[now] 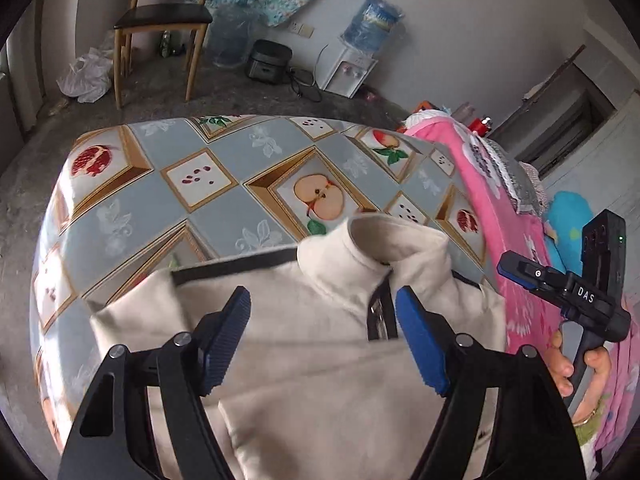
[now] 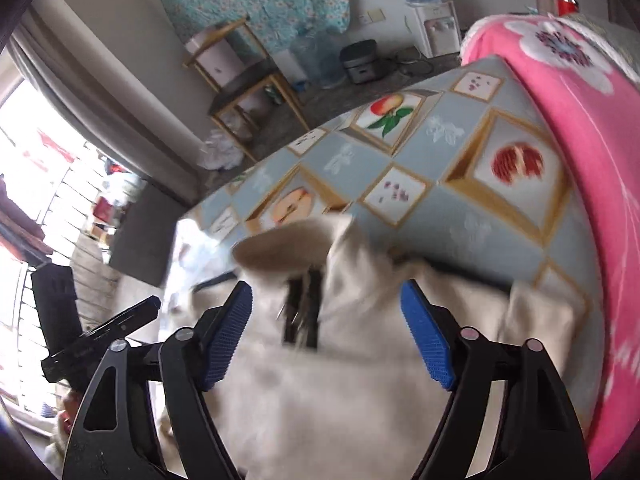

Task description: Fold large clothes

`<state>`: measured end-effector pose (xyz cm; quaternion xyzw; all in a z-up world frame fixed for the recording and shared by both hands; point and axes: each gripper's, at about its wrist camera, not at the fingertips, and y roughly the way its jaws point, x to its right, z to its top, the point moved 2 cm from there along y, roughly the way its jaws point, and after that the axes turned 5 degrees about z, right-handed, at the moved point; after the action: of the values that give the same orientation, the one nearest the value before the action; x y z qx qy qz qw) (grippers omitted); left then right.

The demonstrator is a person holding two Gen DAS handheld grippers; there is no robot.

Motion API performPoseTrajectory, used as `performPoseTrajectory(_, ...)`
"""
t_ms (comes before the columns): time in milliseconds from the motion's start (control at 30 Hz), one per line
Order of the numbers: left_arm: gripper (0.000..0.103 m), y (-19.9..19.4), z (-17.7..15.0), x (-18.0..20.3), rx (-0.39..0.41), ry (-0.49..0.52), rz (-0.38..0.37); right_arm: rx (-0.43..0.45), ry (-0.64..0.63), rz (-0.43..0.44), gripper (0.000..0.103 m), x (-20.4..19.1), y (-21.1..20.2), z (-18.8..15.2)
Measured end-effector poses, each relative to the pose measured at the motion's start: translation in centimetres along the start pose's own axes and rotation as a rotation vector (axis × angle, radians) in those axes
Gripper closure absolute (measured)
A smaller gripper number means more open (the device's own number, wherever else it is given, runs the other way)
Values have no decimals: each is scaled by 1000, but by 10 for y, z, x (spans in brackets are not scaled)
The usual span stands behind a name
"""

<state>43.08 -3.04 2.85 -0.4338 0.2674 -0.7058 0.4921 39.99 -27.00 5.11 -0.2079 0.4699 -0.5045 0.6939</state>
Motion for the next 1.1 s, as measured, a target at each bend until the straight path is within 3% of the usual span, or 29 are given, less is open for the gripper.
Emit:
performPoseTrajectory(100,30,41,25,4,-36,-35,-2,-51,-13,-70,33,6,39,29)
performPoseTrajectory(200,32,74,42,8,-65,-68,-15,-107,14,-79,47,17,69,41)
performPoseTrajectory(267,47,85,45,12,-63,-49,-21,-149,10,-67,78,23,82,38)
performPoseTrajectory(300,61,89,44,16,-73,-27,-32,-166,2,-42,84,23,84,34)
performPoseTrajectory(333,77,91,41,20,-77,0,-47,-171,-12,-17,88,22,83,30)
performPoseTrajectory(400,92,85,33,32,-55,95,-62,-162,-84,12,90,15,74,22)
performPoseTrajectory(433,94,80,30,37,-40,148,-51,-158,-124,27,91,10,69,18)
performPoseTrajectory(600,95,50,-1,52,-9,376,-48,-169,-374,24,92,-10,44,-21)
performPoseTrajectory(733,95,47,-34,49,-59,502,17,-237,-511,-14,92,-11,41,-54)
performPoseTrajectory(900,92,65,-55,35,-160,470,12,-297,-563,-74,93,-4,59,-73)
performPoseTrajectory(1000,89,57,-53,32,-157,431,-25,-309,-571,-113,93,-5,69,-72)
performPoseTrajectory(1100,80,37,-52,26,-134,393,-77,-323,-596,-136,93,-6,75,-72)
